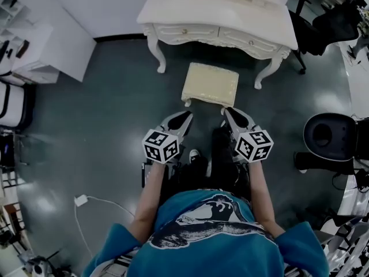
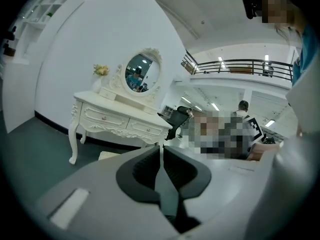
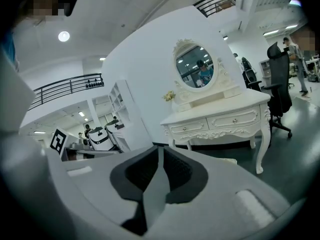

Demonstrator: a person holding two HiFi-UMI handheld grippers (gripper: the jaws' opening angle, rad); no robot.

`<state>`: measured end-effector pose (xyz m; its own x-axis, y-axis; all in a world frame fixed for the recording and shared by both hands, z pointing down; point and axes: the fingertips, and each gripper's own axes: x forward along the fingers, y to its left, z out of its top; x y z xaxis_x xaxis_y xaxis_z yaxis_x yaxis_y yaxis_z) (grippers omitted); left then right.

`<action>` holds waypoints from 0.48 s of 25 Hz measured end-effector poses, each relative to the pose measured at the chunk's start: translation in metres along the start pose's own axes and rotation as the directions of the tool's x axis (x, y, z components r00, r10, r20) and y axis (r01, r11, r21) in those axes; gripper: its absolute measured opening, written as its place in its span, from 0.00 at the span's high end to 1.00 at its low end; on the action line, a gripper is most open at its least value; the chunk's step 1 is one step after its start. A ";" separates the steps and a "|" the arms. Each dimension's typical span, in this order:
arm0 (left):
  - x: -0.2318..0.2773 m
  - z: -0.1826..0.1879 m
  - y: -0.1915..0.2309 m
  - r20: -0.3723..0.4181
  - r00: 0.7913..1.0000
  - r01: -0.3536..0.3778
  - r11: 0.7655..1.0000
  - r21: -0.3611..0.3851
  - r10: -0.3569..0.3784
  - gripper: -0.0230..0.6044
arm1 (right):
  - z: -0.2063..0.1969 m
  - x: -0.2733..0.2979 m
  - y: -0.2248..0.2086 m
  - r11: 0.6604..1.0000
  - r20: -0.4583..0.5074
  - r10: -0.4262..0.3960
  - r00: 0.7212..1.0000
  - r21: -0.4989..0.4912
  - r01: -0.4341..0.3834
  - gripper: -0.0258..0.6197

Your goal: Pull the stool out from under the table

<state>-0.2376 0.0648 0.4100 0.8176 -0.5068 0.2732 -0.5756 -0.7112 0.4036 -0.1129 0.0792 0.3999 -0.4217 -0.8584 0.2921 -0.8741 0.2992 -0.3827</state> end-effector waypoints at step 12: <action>-0.024 0.012 -0.046 0.064 0.997 0.045 0.997 0.066 -0.049 0.95 | -0.002 -0.031 0.028 0.997 -0.003 0.038 0.999 -0.066 -0.038 0.96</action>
<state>-0.2308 0.1038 0.3747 0.8424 -0.5017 0.1965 -0.5380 -0.7635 0.3571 -0.1246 0.1153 0.3822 -0.4553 -0.8450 0.2803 -0.8715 0.3586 -0.3345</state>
